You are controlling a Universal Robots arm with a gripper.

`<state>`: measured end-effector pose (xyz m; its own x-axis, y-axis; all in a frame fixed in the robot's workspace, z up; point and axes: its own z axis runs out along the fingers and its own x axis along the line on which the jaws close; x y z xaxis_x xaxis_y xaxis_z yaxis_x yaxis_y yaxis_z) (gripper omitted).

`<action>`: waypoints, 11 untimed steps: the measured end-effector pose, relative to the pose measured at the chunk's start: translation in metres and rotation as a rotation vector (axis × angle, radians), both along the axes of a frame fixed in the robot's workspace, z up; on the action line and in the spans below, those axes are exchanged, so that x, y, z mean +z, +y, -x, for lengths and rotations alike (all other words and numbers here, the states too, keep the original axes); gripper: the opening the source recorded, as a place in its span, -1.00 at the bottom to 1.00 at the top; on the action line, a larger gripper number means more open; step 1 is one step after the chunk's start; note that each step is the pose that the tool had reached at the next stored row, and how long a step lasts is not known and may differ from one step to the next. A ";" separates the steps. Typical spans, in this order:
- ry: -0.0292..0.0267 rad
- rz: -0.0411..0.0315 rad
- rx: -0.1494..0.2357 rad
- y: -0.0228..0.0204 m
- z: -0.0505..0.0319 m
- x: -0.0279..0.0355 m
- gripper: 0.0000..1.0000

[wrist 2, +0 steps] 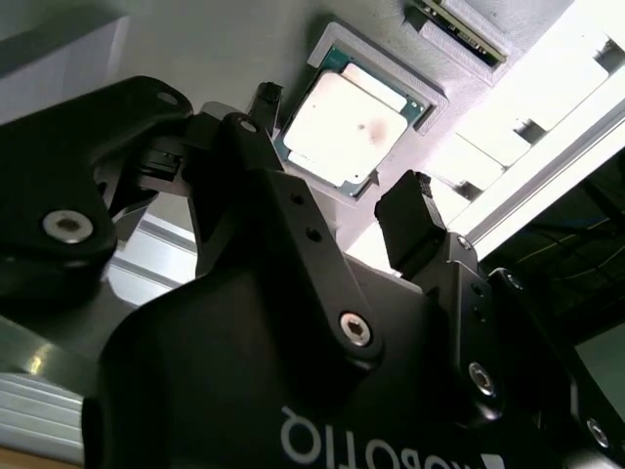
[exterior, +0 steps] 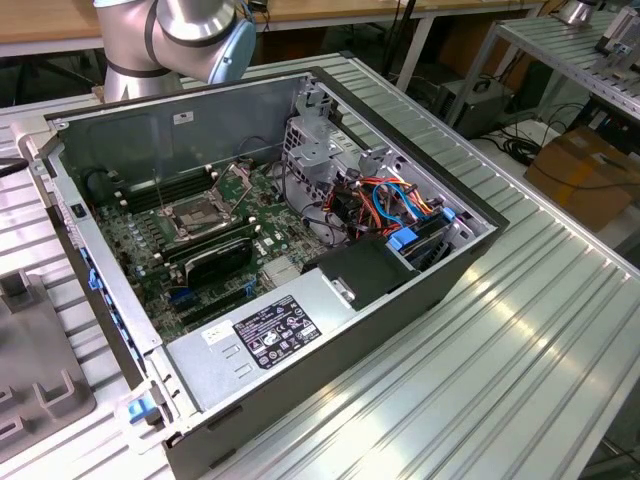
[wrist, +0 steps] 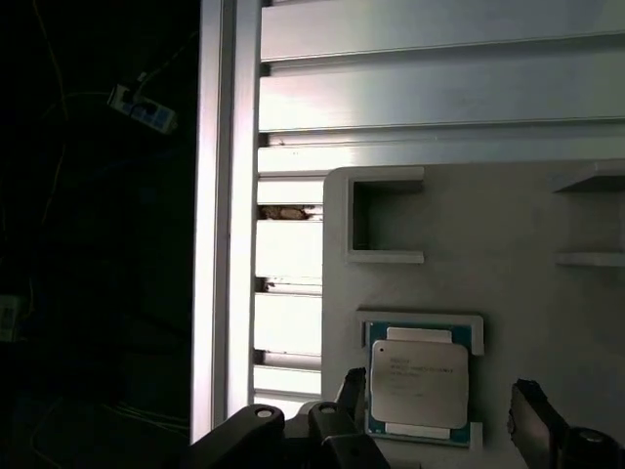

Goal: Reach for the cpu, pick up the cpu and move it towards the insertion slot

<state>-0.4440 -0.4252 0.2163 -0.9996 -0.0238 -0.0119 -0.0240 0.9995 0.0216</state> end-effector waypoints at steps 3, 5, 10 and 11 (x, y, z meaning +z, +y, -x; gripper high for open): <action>-0.0003 -0.0001 0.000 0.0002 0.0000 -0.0051 0.36; -0.0004 -0.0002 0.000 0.0009 0.0001 -0.0086 0.36; 0.0001 0.0006 0.016 0.0019 0.0022 -0.0134 0.36; 0.0001 0.0012 0.023 0.0019 0.0026 -0.0141 0.36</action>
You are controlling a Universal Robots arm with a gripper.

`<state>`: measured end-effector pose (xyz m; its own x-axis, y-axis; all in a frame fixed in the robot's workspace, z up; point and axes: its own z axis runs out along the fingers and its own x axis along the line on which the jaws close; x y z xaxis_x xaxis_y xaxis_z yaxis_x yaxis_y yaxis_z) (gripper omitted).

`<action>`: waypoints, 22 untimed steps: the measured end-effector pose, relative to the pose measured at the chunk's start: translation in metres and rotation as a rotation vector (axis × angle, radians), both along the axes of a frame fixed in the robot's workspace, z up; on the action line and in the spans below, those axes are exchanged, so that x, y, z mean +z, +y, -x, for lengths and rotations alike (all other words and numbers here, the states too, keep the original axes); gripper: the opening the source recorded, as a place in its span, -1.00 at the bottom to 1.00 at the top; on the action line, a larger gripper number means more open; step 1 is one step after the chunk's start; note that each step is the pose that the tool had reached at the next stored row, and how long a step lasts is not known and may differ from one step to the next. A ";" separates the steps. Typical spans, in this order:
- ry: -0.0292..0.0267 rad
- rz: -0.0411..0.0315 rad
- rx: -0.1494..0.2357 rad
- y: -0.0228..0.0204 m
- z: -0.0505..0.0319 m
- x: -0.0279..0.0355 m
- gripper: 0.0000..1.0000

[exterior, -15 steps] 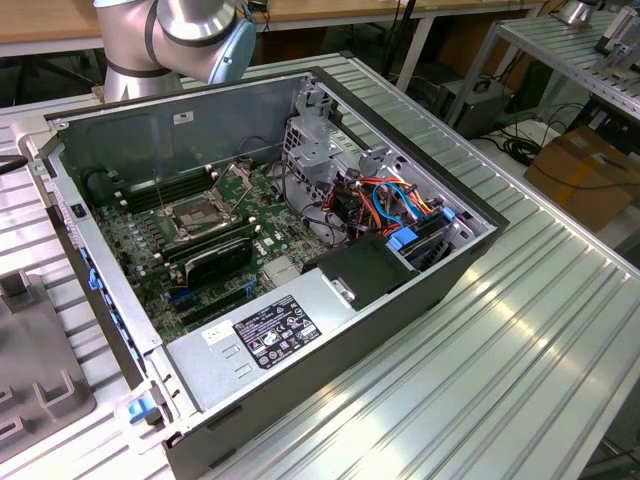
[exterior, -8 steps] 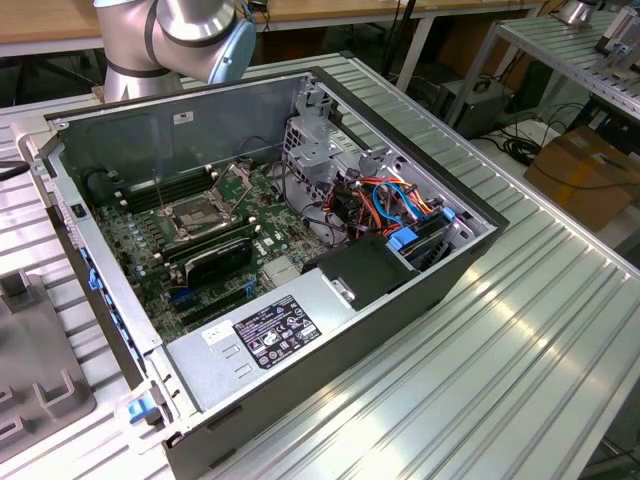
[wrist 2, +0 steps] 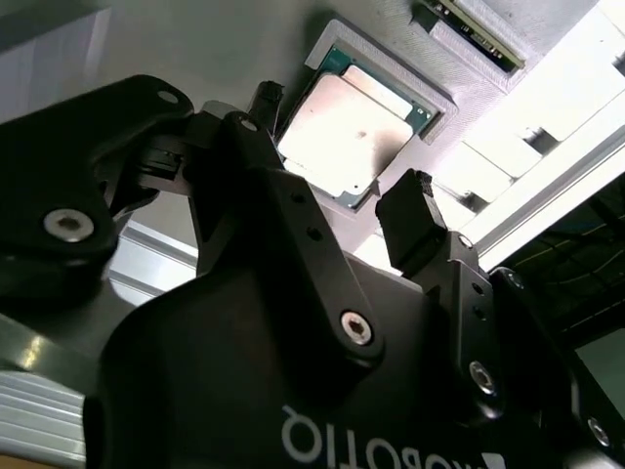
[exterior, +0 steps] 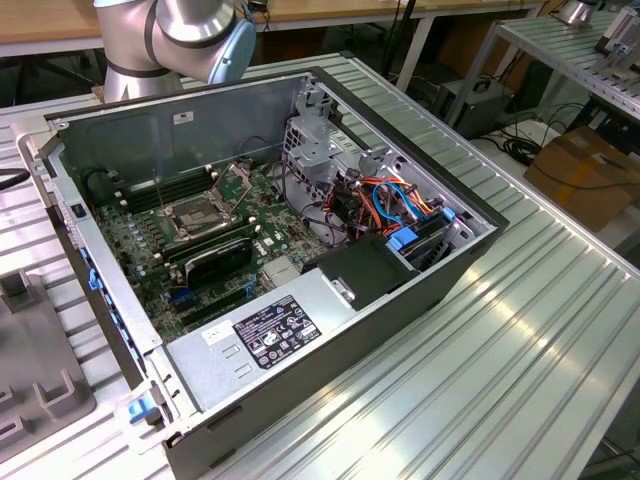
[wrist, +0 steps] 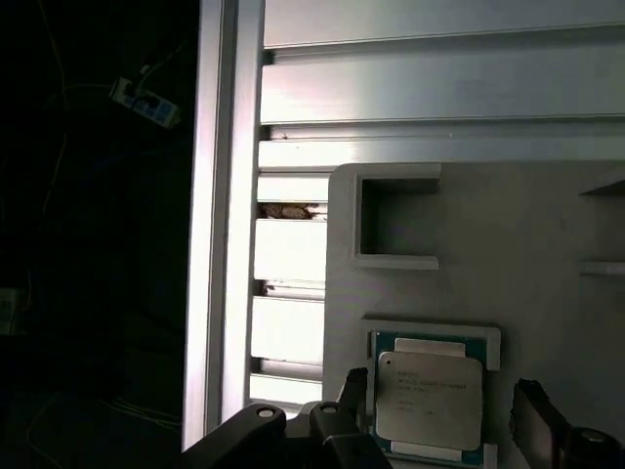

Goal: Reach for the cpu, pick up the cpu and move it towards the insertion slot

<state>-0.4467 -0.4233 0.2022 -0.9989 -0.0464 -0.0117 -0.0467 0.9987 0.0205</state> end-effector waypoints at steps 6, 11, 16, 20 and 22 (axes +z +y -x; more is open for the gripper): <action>0.0006 0.0024 0.002 0.0001 0.0002 -0.0004 0.37; 0.0023 0.0244 -0.005 0.0001 0.0002 -0.0073 0.51; 0.0049 0.0260 -0.005 0.0008 0.0003 -0.0136 0.51; 0.0096 0.0247 -0.005 0.0026 0.0003 -0.0171 0.51; 0.0096 0.0246 -0.005 0.0030 0.0003 -0.0173 0.51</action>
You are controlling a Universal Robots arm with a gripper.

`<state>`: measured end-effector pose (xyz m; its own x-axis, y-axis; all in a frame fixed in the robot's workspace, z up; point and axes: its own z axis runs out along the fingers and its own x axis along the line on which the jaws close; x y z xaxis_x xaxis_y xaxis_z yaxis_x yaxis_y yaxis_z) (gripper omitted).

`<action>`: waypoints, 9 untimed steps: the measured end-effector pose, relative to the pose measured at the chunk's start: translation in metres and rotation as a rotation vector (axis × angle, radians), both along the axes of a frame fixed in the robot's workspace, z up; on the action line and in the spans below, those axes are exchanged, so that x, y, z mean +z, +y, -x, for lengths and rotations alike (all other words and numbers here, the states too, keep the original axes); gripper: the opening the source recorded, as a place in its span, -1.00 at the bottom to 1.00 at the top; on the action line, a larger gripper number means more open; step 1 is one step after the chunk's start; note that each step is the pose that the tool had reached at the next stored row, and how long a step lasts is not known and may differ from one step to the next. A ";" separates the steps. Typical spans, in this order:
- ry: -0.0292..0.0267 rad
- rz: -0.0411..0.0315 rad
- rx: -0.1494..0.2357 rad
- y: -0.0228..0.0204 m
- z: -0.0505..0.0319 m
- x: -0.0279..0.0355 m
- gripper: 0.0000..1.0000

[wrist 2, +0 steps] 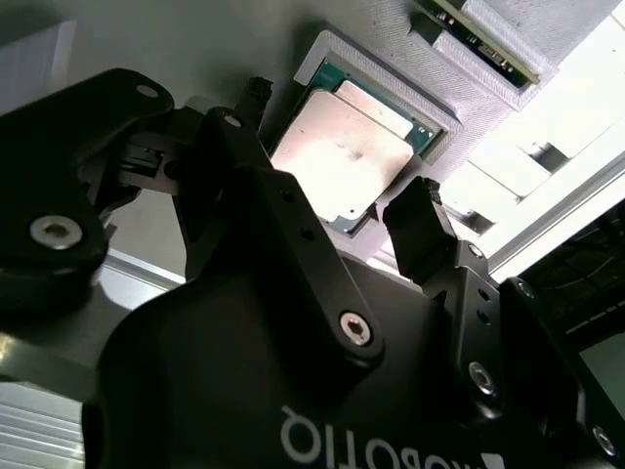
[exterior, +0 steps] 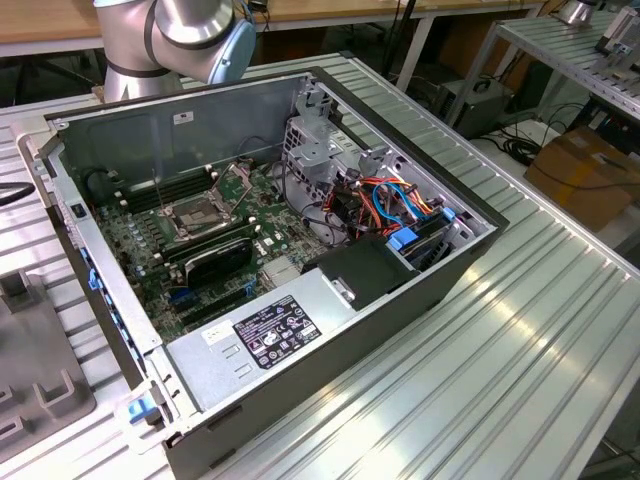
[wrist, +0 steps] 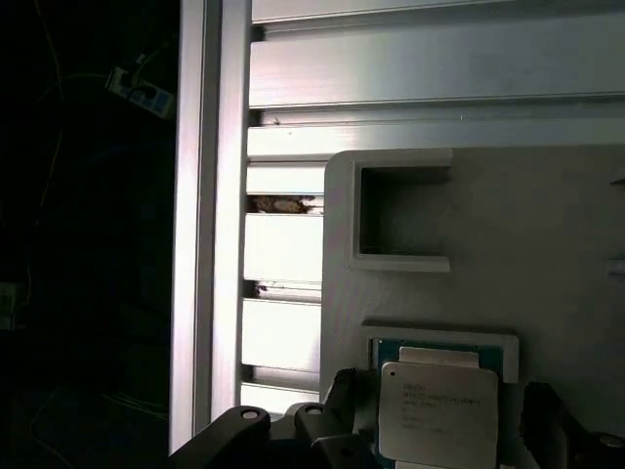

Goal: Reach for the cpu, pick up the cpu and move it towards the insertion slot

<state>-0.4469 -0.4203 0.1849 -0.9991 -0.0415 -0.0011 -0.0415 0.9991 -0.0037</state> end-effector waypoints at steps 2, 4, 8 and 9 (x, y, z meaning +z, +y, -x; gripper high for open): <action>0.0000 0.0001 0.000 0.0001 -0.0001 0.0000 0.51; 0.0000 0.0001 0.000 0.0001 0.0000 0.0000 0.51; 0.0001 0.0001 0.001 0.0002 0.0000 -0.0001 0.34; 0.0001 0.0001 0.001 0.0002 0.0000 -0.0001 0.20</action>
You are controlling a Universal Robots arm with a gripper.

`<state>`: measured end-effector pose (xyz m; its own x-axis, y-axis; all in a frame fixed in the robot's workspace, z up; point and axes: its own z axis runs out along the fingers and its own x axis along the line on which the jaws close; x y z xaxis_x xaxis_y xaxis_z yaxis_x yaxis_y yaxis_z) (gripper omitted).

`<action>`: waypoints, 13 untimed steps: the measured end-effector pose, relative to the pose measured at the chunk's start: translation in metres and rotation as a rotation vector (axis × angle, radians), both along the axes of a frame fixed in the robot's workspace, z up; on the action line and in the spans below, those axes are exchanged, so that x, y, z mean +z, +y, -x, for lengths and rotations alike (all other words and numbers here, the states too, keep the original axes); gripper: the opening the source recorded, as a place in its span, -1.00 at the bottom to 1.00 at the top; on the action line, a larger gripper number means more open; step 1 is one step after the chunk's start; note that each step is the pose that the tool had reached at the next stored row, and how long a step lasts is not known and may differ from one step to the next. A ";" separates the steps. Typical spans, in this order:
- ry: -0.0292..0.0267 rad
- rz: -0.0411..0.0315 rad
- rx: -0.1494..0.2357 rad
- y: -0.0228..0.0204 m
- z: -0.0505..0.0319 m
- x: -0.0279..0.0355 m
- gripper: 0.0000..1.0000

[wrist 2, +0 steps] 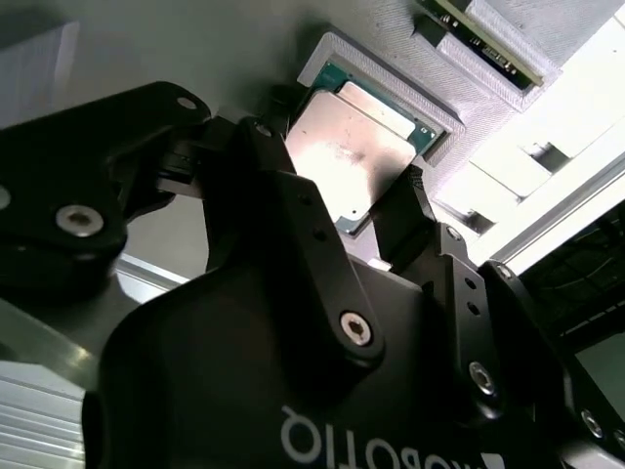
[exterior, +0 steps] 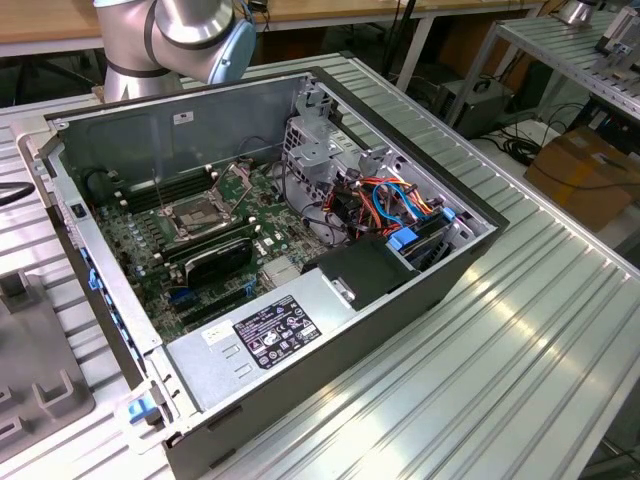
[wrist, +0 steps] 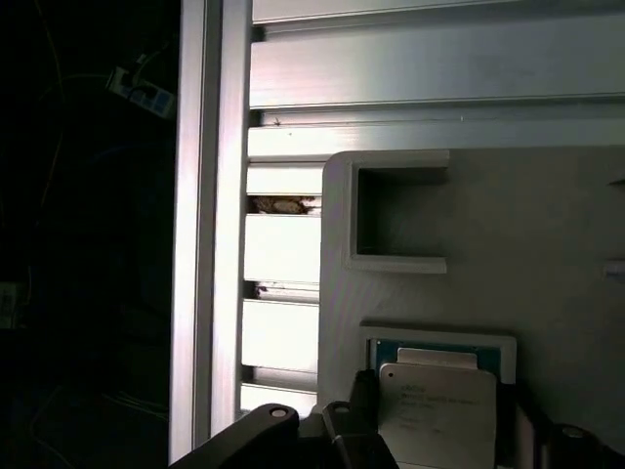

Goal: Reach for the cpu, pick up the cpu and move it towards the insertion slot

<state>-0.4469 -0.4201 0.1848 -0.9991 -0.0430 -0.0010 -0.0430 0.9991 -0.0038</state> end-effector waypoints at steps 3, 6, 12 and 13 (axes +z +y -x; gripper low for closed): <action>-0.0003 0.0000 0.000 0.0000 -0.0001 0.0024 0.20; -0.0001 0.0001 0.000 0.0000 0.0000 0.0029 0.20; -0.0002 0.0001 0.000 0.0000 0.0000 0.0034 0.09; -0.0001 0.0000 0.000 0.0000 0.0000 0.0035 0.09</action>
